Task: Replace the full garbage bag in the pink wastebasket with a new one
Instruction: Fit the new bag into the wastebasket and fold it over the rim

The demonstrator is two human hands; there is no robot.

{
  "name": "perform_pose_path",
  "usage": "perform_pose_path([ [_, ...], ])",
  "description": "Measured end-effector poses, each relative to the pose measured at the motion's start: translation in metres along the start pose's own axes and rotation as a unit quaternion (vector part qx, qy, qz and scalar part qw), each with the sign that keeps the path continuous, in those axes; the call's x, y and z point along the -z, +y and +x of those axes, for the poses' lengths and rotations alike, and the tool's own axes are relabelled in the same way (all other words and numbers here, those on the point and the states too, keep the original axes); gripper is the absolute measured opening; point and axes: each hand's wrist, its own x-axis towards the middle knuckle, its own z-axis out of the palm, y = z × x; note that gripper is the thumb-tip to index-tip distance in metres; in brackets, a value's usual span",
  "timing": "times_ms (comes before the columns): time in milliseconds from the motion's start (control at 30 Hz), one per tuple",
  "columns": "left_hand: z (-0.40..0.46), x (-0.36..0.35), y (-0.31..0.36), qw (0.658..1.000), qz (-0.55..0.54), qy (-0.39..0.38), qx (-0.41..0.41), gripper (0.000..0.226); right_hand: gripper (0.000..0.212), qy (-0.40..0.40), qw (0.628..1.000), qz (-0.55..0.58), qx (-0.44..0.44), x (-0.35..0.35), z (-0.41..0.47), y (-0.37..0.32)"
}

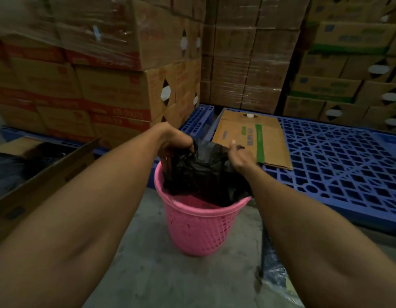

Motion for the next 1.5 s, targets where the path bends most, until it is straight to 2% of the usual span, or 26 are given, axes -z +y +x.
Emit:
perform_pose_path([
  [100,0.012,-0.007,-0.007,0.998,-0.024,0.045,-0.026,0.05,0.123,-0.098,0.991,-0.083,0.029,-0.029,0.029,0.019],
  [133,0.018,-0.011,-0.008,0.996,-0.038,0.066,-0.037,0.054,0.122,-0.138,0.985,-0.093,0.042,-0.037,0.035,0.021],
  [200,0.036,-0.017,-0.017,0.991,-0.052,0.11,-0.054,0.065,0.095,-0.197,0.975,-0.085,0.054,-0.052,0.026,0.016],
  [267,0.056,-0.023,-0.027,0.989,-0.059,0.122,-0.062,0.074,0.078,-0.233,0.969,-0.061,0.052,-0.063,0.014,0.015],
  [400,0.082,-0.041,-0.043,0.989,-0.089,0.111,-0.04,0.07,0.06,-0.301,0.954,0.007,-0.003,-0.09,0.013,0.035],
  [500,0.097,-0.05,-0.051,0.993,-0.07,0.096,-0.001,0.07,0.054,-0.326,0.945,0.001,-0.013,-0.088,0.01,0.038],
  [567,0.101,-0.049,-0.053,0.992,-0.066,0.108,0.003,0.068,0.057,-0.312,0.95,-0.005,0.003,-0.079,0.014,0.031],
  [633,0.1,-0.04,-0.05,0.984,-0.089,0.15,-0.035,0.048,0.058,-0.268,0.962,-0.003,0.041,-0.063,0.02,0.019],
  [667,0.098,-0.036,-0.047,0.977,-0.092,0.181,-0.06,0.036,0.051,-0.241,0.968,-0.014,0.074,-0.054,0.024,0.013],
  [733,0.093,-0.024,-0.042,0.956,-0.109,0.256,-0.093,0.017,0.023,-0.174,0.975,-0.039,0.131,-0.034,0.03,0.005],
  [767,0.093,-0.019,-0.042,0.944,-0.133,0.286,-0.097,0.013,0.014,-0.143,0.979,-0.034,0.142,-0.023,0.032,0.002],
  [833,0.09,-0.013,-0.044,0.916,-0.204,0.326,-0.113,0.015,0.013,-0.092,0.987,0.011,0.129,-0.004,0.031,-0.003],
  [900,0.082,-0.009,-0.045,0.887,-0.266,0.353,-0.131,0.019,0.012,-0.063,0.985,0.12,0.105,0.013,0.025,-0.006],
  [1000,0.058,-0.008,-0.042,0.861,-0.34,0.331,-0.182,0.02,0.028,-0.075,0.963,0.252,0.053,0.037,0.008,-0.009],
  [1067,0.04,-0.01,-0.039,0.845,-0.388,0.297,-0.216,0.025,0.022,-0.117,0.946,0.3,0.036,0.051,-0.008,-0.01],
  [1133,0.027,-0.011,-0.036,0.833,-0.424,0.26,-0.242,0.031,0.007,-0.141,0.93,0.337,0.034,0.063,-0.022,-0.011],
  [1233,0.01,-0.01,-0.031,0.797,-0.49,0.238,-0.261,0.039,0.021,-0.144,0.902,0.405,0.033,0.077,-0.033,-0.018],
  [1300,0.001,-0.009,-0.03,0.77,-0.522,0.247,-0.271,0.046,0.021,-0.142,0.889,0.434,0.04,0.083,-0.036,-0.022],
  [1333,-0.005,-0.008,-0.03,0.767,-0.519,0.26,-0.272,0.051,0.019,-0.135,0.889,0.436,0.04,0.086,-0.037,-0.023],
  [1400,-0.015,-0.009,-0.038,0.792,-0.469,0.287,-0.265,0.062,0.016,-0.103,0.898,0.428,0.024,0.09,-0.036,-0.019],
  [1500,-0.023,-0.008,-0.058,0.879,-0.263,0.331,-0.222,0.074,0.016,-0.03,0.899,0.437,-0.027,0.094,-0.033,-0.002],
])
